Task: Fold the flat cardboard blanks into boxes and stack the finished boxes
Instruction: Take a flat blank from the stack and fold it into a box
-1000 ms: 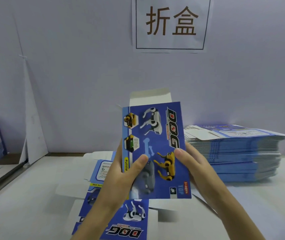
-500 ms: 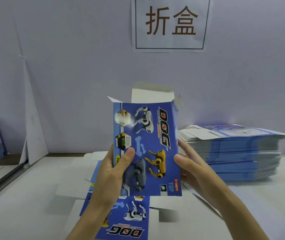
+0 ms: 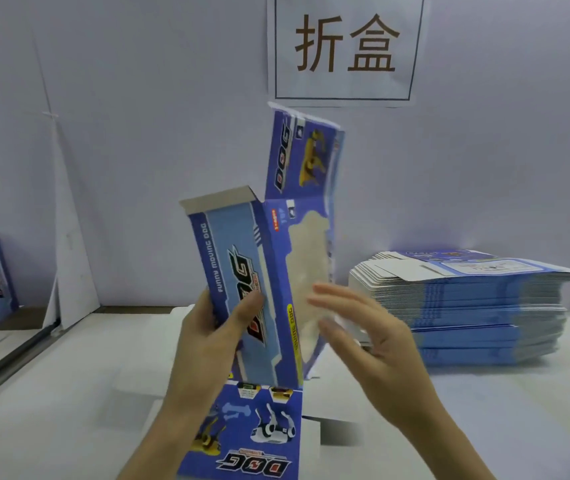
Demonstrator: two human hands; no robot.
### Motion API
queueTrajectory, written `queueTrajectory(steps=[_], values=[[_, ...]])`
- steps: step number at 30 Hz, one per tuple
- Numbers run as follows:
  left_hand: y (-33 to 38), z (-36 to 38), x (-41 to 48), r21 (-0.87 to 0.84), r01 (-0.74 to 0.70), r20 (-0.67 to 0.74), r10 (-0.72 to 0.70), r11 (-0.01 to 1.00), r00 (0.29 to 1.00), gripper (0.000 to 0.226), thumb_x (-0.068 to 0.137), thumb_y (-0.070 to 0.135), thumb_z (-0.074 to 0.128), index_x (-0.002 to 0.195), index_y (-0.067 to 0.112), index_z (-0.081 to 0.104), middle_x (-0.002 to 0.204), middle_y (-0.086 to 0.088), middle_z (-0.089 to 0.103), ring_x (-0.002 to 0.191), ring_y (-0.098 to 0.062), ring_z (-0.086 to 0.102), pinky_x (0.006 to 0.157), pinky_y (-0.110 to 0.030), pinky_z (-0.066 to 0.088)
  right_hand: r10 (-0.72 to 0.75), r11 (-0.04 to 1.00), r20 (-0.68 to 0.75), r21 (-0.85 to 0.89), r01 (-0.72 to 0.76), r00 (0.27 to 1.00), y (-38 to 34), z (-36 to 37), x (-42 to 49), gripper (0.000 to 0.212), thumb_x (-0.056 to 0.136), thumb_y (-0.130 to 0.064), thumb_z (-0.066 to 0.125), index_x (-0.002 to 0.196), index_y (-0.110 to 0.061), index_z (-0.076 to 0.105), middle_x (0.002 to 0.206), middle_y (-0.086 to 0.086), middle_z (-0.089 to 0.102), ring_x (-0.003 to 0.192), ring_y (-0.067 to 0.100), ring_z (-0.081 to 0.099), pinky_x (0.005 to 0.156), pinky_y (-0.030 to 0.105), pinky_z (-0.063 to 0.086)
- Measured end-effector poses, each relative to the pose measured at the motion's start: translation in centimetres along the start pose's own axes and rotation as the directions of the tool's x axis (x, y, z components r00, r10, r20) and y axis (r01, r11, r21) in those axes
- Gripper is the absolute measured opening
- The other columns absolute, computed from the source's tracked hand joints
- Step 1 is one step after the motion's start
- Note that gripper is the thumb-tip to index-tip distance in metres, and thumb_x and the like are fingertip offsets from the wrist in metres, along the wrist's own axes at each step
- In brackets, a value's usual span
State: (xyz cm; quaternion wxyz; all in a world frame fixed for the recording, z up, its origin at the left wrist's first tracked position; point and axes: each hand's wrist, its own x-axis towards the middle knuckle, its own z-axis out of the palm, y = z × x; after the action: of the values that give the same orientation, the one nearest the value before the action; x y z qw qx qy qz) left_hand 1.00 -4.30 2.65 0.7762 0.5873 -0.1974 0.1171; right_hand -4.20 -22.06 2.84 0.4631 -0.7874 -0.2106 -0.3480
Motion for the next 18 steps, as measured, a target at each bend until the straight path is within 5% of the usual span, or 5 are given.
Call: queueTrajectory(steps=[4, 7, 10, 14, 18], values=[[-1.7, -0.8, 0.5, -0.097, 0.155, 0.175, -0.136, 0.983, 0.975, 0.04, 0.073, 0.034, 0.058, 0.11, 0.019, 0.063, 0.097, -0.004, 0.075, 0.082, -0.02, 0.073, 0.061, -0.026, 0.058, 0.125, 0.991, -0.236, 0.068, -0.112, 0.964, 0.4, -0.4, 0.1, 0.061, 0.086, -0.031, 0.071, 0.136, -0.042, 0.039, 0.135, -0.028, 0.048, 0.124, -0.011, 0.045, 0.088, 0.003, 0.042], [-2.9, -0.1, 0.2, -0.09, 0.274, 0.217, -0.25, 0.957, 0.944, 0.065, 0.072, 0.052, 0.057, 0.129, 0.022, 0.055, 0.109, -0.004, 0.072, 0.095, -0.019, 0.071, 0.074, -0.035, 0.059, 0.347, 0.861, -0.002, 0.396, -0.318, 0.938, 1.1, -0.9, 0.4, 0.069, 0.078, -0.032, 0.077, 0.137, -0.039, 0.043, 0.116, -0.027, 0.066, 0.106, 0.0, 0.065, 0.073, 0.017, 0.056], [-3.1, 0.1, 0.3, 0.081, 0.298, 0.205, -0.308, 0.951, 0.929, 0.125, 0.043, 0.091, 0.06, 0.141, 0.016, 0.043, 0.116, -0.017, 0.067, 0.1, -0.031, 0.068, 0.093, -0.053, 0.051, 0.416, 0.835, 0.045, 0.377, -0.401, 0.908, 1.8, -1.9, 0.7, 0.069, 0.068, -0.032, 0.074, 0.133, -0.034, 0.053, 0.107, -0.009, 0.073, 0.097, 0.015, 0.07, 0.072, 0.027, 0.059], [-3.4, -0.8, 0.9, 0.283, 0.389, 0.336, -0.47, 0.877, 0.816, 0.059, 0.055, 0.077, 0.067, 0.108, 0.064, 0.044, 0.085, 0.013, 0.073, 0.077, -0.006, 0.072, 0.062, -0.027, 0.059, 0.37, 0.882, 0.006, 0.313, -0.353, 0.929, 2.1, -2.8, 0.7, 0.056, 0.066, -0.035, 0.074, 0.12, -0.04, 0.062, 0.104, -0.01, 0.073, 0.091, 0.013, 0.07, 0.069, 0.026, 0.058], [-3.7, -1.5, 1.4, 0.277, 0.452, 0.263, -0.52, 0.848, 0.813, 0.062, 0.057, 0.057, 0.075, 0.111, 0.037, 0.054, 0.063, 0.005, 0.071, 0.06, -0.013, 0.07, 0.05, -0.024, 0.053, 0.366, 0.886, 0.115, 0.259, -0.384, 0.923, 2.5, -2.9, 0.7, 0.045, 0.08, -0.042, 0.075, 0.122, -0.042, 0.059, 0.111, -0.016, 0.071, 0.102, 0.016, 0.068, 0.077, 0.031, 0.06]])
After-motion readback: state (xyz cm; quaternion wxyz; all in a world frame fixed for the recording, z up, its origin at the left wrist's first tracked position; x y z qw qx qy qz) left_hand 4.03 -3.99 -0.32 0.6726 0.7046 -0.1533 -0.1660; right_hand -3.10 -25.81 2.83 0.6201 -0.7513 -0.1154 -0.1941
